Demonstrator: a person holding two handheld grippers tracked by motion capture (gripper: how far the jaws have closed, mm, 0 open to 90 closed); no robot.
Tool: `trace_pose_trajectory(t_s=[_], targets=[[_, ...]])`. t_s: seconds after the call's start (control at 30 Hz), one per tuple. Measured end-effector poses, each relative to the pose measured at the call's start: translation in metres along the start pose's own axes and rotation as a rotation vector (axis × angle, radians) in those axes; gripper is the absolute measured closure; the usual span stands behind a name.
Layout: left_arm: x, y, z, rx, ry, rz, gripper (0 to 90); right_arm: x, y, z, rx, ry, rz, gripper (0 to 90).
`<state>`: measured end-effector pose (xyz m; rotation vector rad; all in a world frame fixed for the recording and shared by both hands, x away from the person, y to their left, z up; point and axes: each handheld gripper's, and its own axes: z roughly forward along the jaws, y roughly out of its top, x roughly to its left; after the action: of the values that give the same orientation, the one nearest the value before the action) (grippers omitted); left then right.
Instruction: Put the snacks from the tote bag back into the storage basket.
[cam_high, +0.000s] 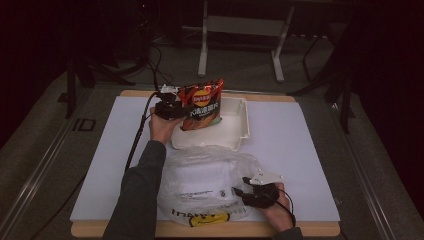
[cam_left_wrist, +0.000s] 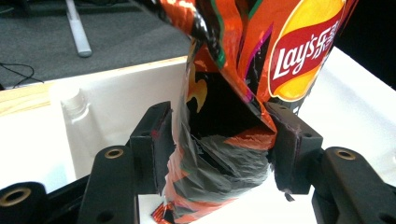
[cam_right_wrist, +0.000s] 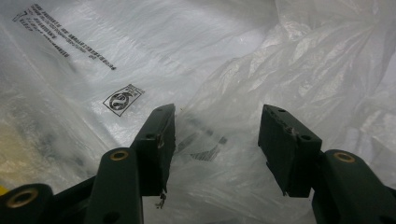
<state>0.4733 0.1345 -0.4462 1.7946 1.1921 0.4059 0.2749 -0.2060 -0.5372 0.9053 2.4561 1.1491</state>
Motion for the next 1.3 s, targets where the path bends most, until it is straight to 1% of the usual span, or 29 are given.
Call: trace_pose_trajectory(t_s=[0.1, 0.17, 0.27, 0.33, 0.37, 0.43, 0.5, 0.53, 0.63, 0.73, 0.9, 1.0, 1.17, 1.2, 1.23, 1.27, 1.3], targets=[[0.000, 0.000, 0.001, 0.005, 0.007, 0.001, 46.5, 0.000, 0.000, 0.000, 0.000, 0.001, 0.001, 45.7], [-0.001, -0.001, 0.002, 0.019, 0.011, 0.011, 46.3, 0.000, 0.000, 0.000, 0.001, 0.000, 0.000, 45.7], [-0.001, -0.001, 0.002, 0.025, 0.018, 0.018, 46.1, 0.000, 0.000, 0.000, 0.001, 0.000, -0.001, 45.7], [-0.002, -0.001, 0.002, 0.030, 0.020, 0.016, 46.1, 0.000, 0.000, 0.000, 0.002, 0.000, -0.002, 45.7], [-0.002, -0.001, 0.003, 0.041, 0.025, 0.014, 46.1, 0.000, 0.000, 0.000, 0.002, 0.000, -0.002, 45.7], [-0.004, -0.004, 0.006, 0.076, 0.053, 0.037, 45.8, 0.000, 0.000, 0.000, 0.002, -0.001, -0.002, 45.7], [-0.006, -0.008, 0.011, 0.124, 0.079, 0.070, 45.5, 0.000, 0.000, 0.000, 0.002, -0.001, -0.003, 45.7], [-0.007, -0.009, 0.012, 0.131, 0.089, 0.073, 45.6, 0.000, 0.000, 0.000, 0.003, -0.002, -0.005, 45.7], [-0.004, -0.012, 0.014, 0.130, 0.096, 0.054, 47.2, 0.000, 0.000, 0.000, 0.002, -0.001, -0.004, 45.6], [-0.002, -0.014, 0.015, 0.144, 0.118, 0.059, 49.8, 0.000, 0.000, 0.000, 0.003, 0.001, -0.003, 45.7], [0.000, -0.014, 0.016, 0.160, 0.128, 0.057, 51.8, 0.000, 0.000, 0.000, 0.005, 0.001, -0.003, 45.6], [-0.003, -0.014, 0.015, 0.153, 0.116, 0.068, 57.1, 0.000, 0.000, 0.000, 0.004, 0.002, -0.001, 45.6], [-0.013, -0.012, 0.011, 0.115, 0.093, 0.108, 72.7, 0.000, 0.000, 0.001, 0.008, 0.000, -0.009, 45.6], [-0.013, -0.012, 0.011, 0.113, 0.084, 0.109, 76.7, 0.000, 0.000, 0.001, 0.008, 0.000, -0.009, 45.6], [-0.014, -0.011, 0.011, 0.112, 0.065, 0.108, 81.0, 0.000, 0.000, 0.001, 0.008, 0.000, -0.007, 45.6], [-0.014, -0.011, 0.011, 0.112, 0.065, 0.108, 83.1, 0.000, 0.000, 0.001, 0.008, 0.000, -0.007, 45.6], [-0.016, -0.009, 0.015, 0.132, 0.064, 0.127, 83.1, 0.000, 0.000, 0.001, 0.008, -0.001, -0.008, 45.6]])
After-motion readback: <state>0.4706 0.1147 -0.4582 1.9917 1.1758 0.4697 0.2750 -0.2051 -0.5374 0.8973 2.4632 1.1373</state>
